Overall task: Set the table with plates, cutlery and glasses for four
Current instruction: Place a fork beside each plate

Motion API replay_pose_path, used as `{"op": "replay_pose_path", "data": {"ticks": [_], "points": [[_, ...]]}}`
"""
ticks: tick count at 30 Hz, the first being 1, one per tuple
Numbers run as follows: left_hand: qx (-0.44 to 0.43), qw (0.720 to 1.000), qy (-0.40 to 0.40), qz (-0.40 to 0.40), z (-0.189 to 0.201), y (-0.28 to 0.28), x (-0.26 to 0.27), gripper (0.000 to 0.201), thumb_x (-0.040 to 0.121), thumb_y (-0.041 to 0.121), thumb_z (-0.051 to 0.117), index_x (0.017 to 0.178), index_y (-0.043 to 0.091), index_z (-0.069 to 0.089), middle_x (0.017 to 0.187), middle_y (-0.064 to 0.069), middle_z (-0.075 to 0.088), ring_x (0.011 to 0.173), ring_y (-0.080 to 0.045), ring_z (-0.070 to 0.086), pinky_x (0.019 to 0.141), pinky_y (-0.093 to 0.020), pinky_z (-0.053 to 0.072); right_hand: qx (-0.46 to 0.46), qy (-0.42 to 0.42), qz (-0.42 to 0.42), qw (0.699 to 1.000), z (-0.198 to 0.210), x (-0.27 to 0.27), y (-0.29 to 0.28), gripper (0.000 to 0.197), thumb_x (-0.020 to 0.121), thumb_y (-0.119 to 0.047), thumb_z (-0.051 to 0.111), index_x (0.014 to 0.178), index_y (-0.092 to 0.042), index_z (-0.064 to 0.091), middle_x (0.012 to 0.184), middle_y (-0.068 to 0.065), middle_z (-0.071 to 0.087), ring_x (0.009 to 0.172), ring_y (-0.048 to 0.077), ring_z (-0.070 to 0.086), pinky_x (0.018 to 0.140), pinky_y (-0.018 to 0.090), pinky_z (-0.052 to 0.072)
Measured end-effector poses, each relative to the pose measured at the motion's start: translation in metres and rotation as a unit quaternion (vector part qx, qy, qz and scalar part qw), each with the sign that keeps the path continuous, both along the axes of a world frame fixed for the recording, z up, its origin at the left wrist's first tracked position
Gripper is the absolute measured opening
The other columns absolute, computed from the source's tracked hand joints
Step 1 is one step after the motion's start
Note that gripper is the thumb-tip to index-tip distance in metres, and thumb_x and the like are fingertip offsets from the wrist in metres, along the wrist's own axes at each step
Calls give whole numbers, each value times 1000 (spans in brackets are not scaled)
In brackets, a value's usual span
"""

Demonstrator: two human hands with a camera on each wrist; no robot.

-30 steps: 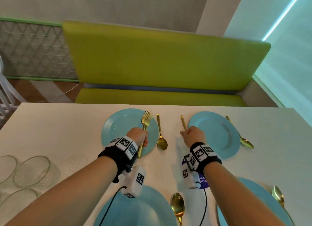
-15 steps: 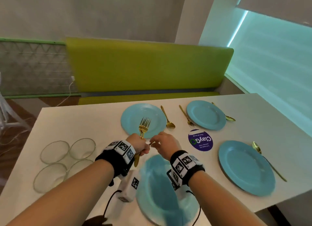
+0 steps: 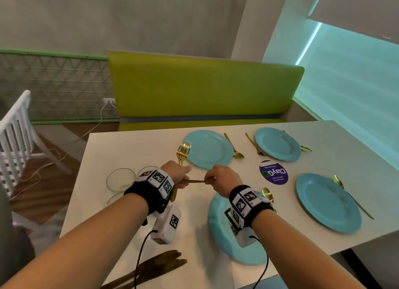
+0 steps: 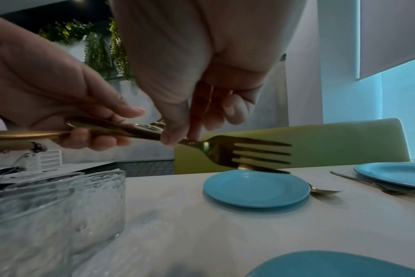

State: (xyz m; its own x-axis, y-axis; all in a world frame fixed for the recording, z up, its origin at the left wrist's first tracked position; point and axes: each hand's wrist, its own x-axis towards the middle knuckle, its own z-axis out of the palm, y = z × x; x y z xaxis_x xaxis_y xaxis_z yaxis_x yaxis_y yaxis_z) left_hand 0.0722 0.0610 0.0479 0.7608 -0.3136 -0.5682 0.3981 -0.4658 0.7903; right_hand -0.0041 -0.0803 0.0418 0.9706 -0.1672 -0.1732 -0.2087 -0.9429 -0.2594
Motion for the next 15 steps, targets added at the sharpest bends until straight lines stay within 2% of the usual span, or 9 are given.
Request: {"op": "replay_pose_path", "data": {"ticks": [3,5,8,12,14,15], "points": [[-18,998,16,51,4,9,24,29,99,4,35,73,-3,46,67,-14,52,55,-21,49,54,-25,40,14,9,-59,998,-5,20,-11,20,92,-17,53,103,-18,70,114,2,62,108,23,57,87,33,47],[-42,994,25,101,5,15,39,21,99,0,29,87,-5,45,68,-15,49,56,-22,46,52,-26,36,32,20,-105,994,-10,39,-15,18,91,-17,54,101,-16,69,112,4,65,105,25,59,86,33,49],[-69,987,29,139,6,19,60,13,99,3,33,101,-4,43,69,-14,51,55,-21,49,46,-24,40,61,34,-148,987,-18,71,-15,20,92,-20,52,102,-12,68,108,9,68,102,27,61,85,32,49],[-88,983,29,161,2,19,87,11,98,3,36,101,-1,46,68,-13,54,54,-20,52,42,-22,44,53,77,-156,983,-32,114,-7,28,94,-19,45,103,-5,68,107,12,68,96,25,60,91,33,47],[-93,981,27,171,-1,17,100,11,98,2,35,101,0,45,68,-12,54,55,-19,52,44,-23,44,44,106,-155,981,-42,134,-3,28,95,-18,41,97,-6,66,98,12,63,93,24,57,94,33,48],[-94,980,26,174,-2,17,105,12,98,1,34,100,0,46,69,-12,54,55,-19,53,45,-23,45,38,120,-155,980,-48,142,0,29,95,-18,40,94,-5,65,92,10,61,93,24,56,91,32,48]]}}
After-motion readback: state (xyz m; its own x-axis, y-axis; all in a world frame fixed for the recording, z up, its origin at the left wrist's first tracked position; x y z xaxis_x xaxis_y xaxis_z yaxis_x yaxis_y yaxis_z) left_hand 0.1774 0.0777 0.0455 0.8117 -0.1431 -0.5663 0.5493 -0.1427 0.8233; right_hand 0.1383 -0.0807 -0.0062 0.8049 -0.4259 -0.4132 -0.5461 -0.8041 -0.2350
